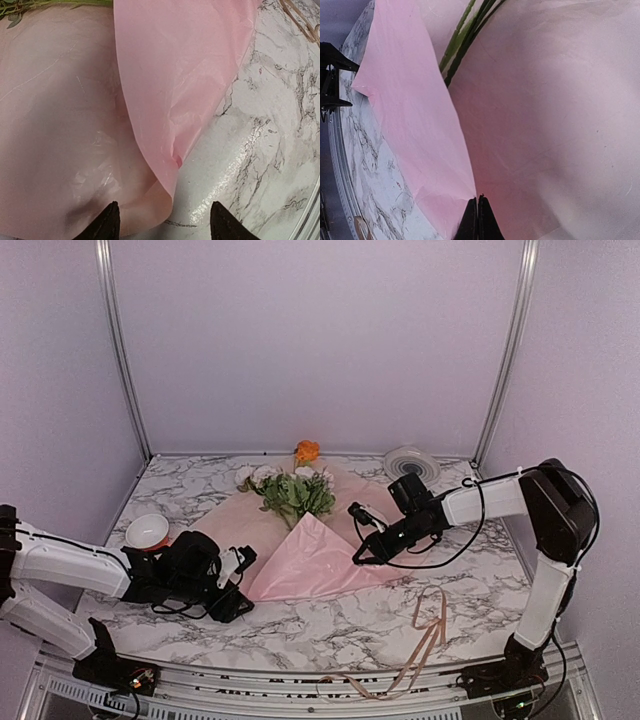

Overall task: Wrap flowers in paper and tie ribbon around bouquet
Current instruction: Fold the bottom corner of the flattened wrapping paper at the center of the board.

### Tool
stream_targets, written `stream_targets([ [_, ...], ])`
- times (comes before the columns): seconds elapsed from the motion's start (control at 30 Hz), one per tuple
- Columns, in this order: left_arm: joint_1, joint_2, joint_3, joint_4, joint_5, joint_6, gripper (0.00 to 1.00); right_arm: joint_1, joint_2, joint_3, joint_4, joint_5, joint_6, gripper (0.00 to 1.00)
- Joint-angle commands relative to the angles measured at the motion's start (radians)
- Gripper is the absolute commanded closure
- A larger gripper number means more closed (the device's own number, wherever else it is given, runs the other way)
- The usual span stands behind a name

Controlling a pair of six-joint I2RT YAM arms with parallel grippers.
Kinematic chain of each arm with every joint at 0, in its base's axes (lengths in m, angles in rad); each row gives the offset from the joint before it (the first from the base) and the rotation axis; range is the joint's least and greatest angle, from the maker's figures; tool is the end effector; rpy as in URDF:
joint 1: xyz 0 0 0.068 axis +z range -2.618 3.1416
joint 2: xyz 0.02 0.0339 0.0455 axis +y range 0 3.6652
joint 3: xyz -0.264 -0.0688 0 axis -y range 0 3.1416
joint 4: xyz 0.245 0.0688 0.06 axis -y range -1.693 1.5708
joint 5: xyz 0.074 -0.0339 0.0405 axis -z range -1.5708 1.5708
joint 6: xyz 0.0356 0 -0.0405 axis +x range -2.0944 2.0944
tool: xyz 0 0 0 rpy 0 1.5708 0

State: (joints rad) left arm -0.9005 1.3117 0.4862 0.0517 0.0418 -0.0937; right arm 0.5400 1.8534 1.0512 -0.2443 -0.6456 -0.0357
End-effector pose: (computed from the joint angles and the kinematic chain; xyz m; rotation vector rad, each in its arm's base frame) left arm 0.1485 -0.1898 0.1528 0.9647 2.2063 -0.5277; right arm 0.2963 0.2026 0.1439 -0.9673 2.4404 1.0220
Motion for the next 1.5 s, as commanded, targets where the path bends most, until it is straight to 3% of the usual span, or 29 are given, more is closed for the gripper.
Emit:
stream_targets([
  [0.0,-0.003,0.107,0.068,0.008,-0.013,0.024,0.47,-0.006,-0.003,0.036,-0.017,-0.014,-0.018,1.0],
  [0.17,-0.003,0.153,0.101,-0.042,0.025,-0.001,1.0,-0.012,-0.012,0.04,-0.023,-0.005,-0.015,1.0],
  [0.4,0.0,0.061,0.057,-0.068,0.108,-0.068,1.0,-0.047,-0.021,0.065,-0.063,0.064,-0.014,1.0],
  [0.57,0.009,0.09,0.049,-0.074,0.13,-0.105,1.0,-0.064,-0.02,0.065,-0.047,0.038,-0.008,1.0],
  [0.7,0.075,0.146,0.088,-0.106,0.157,-0.114,1.0,-0.07,-0.025,0.026,-0.043,-0.029,0.003,0.79],
  [0.9,0.107,0.204,0.142,-0.147,0.191,-0.094,1.0,-0.079,-0.066,-0.042,-0.063,-0.01,0.016,0.65],
  [1.47,0.174,0.228,0.126,-0.145,0.244,-0.124,1.0,-0.086,-0.253,-0.072,-0.253,-0.002,0.033,0.49],
])
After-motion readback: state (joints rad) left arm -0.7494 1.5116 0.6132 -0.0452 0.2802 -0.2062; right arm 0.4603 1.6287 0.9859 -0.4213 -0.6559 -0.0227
